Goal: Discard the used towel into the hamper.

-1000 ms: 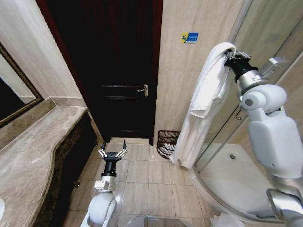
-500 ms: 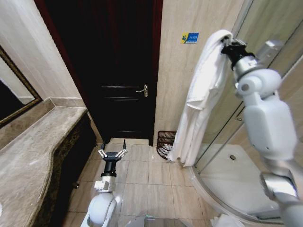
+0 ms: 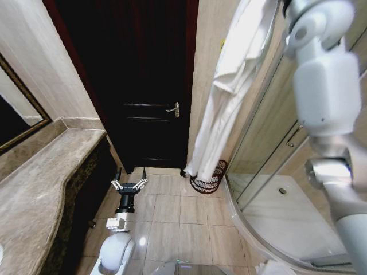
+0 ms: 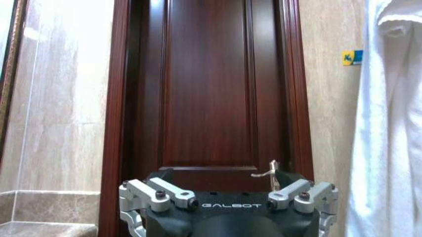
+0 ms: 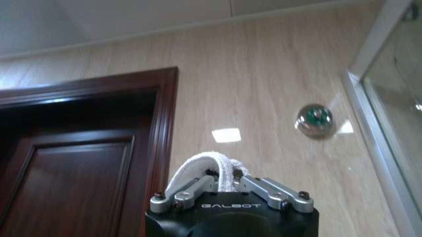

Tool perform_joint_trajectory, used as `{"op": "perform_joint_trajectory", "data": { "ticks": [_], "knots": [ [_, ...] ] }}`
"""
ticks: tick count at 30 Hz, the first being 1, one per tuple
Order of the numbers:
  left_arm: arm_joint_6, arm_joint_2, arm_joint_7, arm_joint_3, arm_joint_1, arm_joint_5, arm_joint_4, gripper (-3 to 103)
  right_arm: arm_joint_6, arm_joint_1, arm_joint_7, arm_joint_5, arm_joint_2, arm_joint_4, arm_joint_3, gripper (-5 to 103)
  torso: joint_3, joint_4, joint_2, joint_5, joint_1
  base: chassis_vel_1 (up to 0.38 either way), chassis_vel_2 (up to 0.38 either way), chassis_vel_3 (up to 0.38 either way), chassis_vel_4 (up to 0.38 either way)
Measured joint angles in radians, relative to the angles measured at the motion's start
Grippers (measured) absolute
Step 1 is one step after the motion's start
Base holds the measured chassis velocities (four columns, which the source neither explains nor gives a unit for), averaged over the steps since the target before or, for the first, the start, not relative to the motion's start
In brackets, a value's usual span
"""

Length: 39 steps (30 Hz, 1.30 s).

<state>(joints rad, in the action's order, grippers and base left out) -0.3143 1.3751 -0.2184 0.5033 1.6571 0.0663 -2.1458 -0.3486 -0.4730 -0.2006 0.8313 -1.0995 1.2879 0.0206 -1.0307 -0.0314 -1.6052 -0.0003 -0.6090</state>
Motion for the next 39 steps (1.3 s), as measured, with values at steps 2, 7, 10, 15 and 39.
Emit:
{"op": "perform_joint_trajectory", "data": {
  "ticks": [2, 7, 10, 15, 39],
  "knots": [
    [-0.003, 0.0, 0.004, 0.004, 0.001, 0.002, 0.0, 100, -0.004, -0.012, -0.009, 0.005, -0.005, -0.007, -0.007, 4, 0.0, 0.0, 0.0, -0.0001, 0.0, 0.0, 0.0, 0.0, 0.0],
    [-0.013, 0.0, 0.01, 0.014, 0.005, 0.01, -0.003, 100, -0.006, -0.026, -0.02, 0.008, -0.016, -0.029, -0.029, 4, 0.0, -0.0002, 0.0, 0.0003, 0.0, 0.0, 0.0, 0.0, 0.0],
    [-0.016, 0.002, 0.012, 0.015, 0.009, 0.012, -0.008, 100, -0.006, -0.022, -0.02, 0.004, -0.015, -0.029, -0.031, 4, 0.0, -0.0002, 0.0, 0.0003, 0.0, 0.0, 0.0, 0.0, 0.0],
    [-0.018, 0.002, 0.013, 0.016, 0.01, 0.012, -0.012, 100, -0.016, -0.005, -0.038, 0.001, 0.001, -0.01, -0.04, 4, 0.0, 0.0, 0.0, 0.0005, 0.0, 0.0, 0.0, 0.0, 0.0],
    [-0.021, 0.011, 0.014, -0.008, 0.009, -0.011, -0.018, 100, -0.04, 0.053, -0.041, 0.015, 0.062, 0.054, -0.009, 4, 0.0, -0.0002, 0.0, 0.0004, 0.0, -0.047, 0.042, 0.043, -0.04]
  ]
}}
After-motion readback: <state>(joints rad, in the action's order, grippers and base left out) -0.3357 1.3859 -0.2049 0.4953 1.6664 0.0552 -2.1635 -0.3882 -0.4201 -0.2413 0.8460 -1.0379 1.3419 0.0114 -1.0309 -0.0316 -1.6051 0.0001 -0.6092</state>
